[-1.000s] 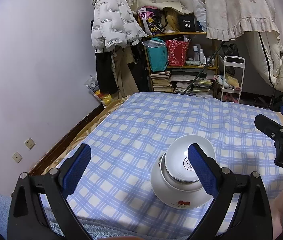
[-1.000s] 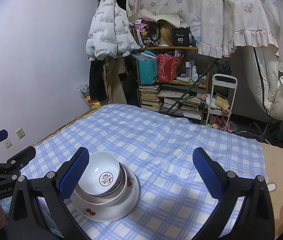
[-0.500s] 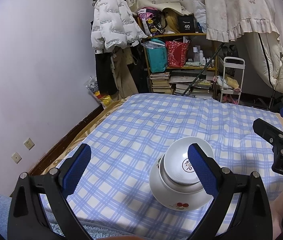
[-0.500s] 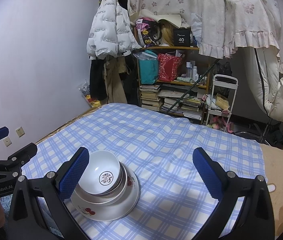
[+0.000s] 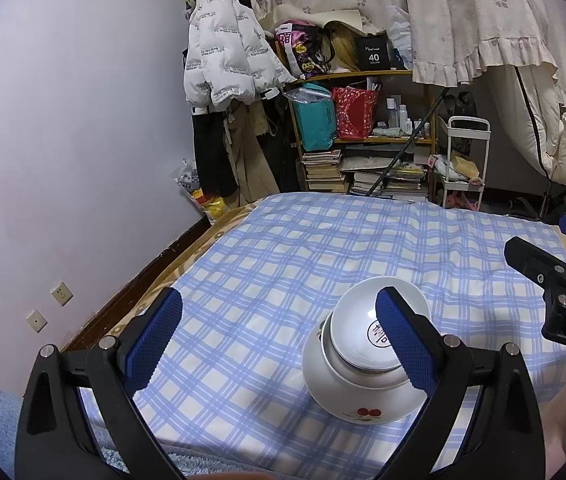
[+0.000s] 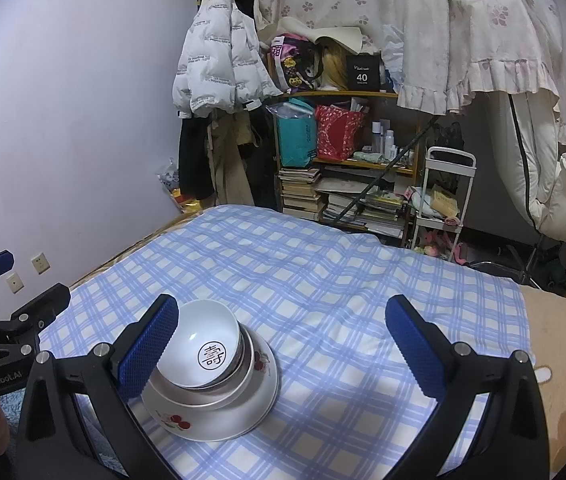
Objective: Organize plates and bowls
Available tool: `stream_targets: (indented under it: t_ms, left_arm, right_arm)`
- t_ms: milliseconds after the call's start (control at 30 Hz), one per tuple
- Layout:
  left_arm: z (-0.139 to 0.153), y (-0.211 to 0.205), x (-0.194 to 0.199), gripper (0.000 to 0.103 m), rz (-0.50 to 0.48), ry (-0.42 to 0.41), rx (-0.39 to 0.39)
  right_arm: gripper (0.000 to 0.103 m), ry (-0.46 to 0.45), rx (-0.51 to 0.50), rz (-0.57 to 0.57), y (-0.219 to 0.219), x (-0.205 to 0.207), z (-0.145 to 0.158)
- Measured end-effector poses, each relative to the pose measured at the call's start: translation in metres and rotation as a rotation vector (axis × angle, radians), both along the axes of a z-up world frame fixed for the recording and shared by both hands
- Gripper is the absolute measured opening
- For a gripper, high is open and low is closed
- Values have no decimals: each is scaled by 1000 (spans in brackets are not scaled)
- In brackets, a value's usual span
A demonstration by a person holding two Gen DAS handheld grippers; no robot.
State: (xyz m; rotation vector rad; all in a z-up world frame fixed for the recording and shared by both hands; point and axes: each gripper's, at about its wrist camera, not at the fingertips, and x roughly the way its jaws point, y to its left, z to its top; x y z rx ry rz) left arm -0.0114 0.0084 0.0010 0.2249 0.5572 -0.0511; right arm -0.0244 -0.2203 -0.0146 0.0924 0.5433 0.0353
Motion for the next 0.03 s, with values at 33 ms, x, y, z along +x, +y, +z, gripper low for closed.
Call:
stream_targets:
  t_ms: [33]
  left_arm:
    - [0,0,-1,96,0,-3,1]
  right_arm:
    - [103,1,1,3,1,1,0]
